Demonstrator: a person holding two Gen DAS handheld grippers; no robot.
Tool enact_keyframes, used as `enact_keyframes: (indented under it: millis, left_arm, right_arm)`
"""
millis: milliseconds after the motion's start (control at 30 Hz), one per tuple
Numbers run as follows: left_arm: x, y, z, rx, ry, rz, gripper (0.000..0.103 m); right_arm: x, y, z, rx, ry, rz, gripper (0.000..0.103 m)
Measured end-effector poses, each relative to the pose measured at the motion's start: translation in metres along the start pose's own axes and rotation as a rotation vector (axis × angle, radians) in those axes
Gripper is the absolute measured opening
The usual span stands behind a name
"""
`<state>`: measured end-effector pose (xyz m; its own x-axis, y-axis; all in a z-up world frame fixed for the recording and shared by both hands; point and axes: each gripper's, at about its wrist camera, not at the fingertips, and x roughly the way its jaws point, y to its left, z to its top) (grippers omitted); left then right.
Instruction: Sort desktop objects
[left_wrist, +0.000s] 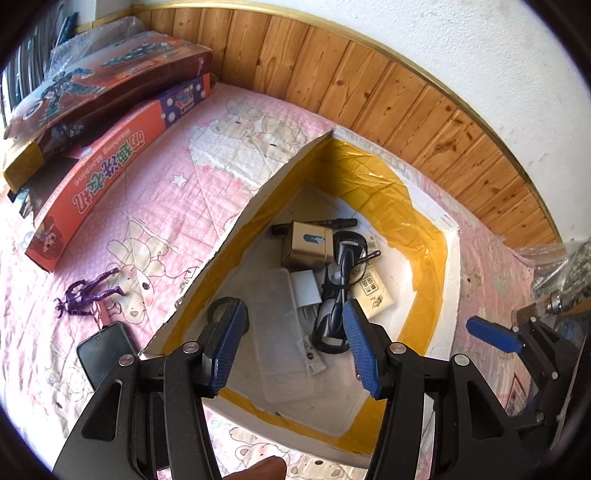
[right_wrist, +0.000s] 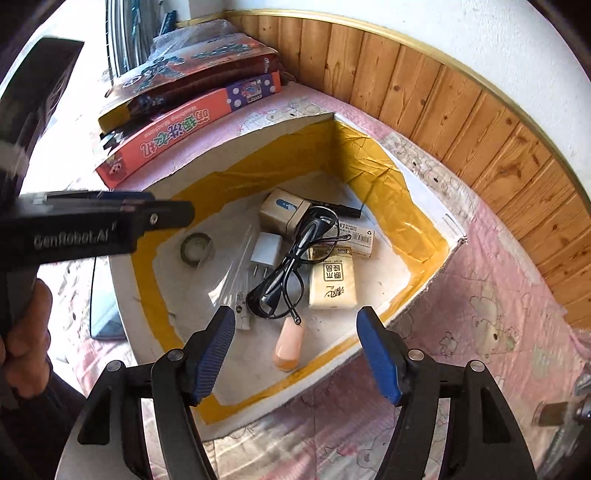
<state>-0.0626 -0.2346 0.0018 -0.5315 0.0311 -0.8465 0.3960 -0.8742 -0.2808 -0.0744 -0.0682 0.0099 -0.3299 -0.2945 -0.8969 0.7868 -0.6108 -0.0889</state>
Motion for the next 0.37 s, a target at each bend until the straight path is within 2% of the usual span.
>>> enact_keyframes:
  millis: [267,367]
  left_arm:
    - [-0.019,-0.015,-0.008,0.048,-0.094,-0.032,0.058]
    - [-0.021,-0.023,-0.010,0.076,-0.108,-0.013,0.058]
  right_arm:
    - [-0.020,0.027,-0.030,-0.128,-0.040,-0.082,0.071]
    - [-0.021,0.033,-0.033,-0.149,-0.042,-0.102,0.071]
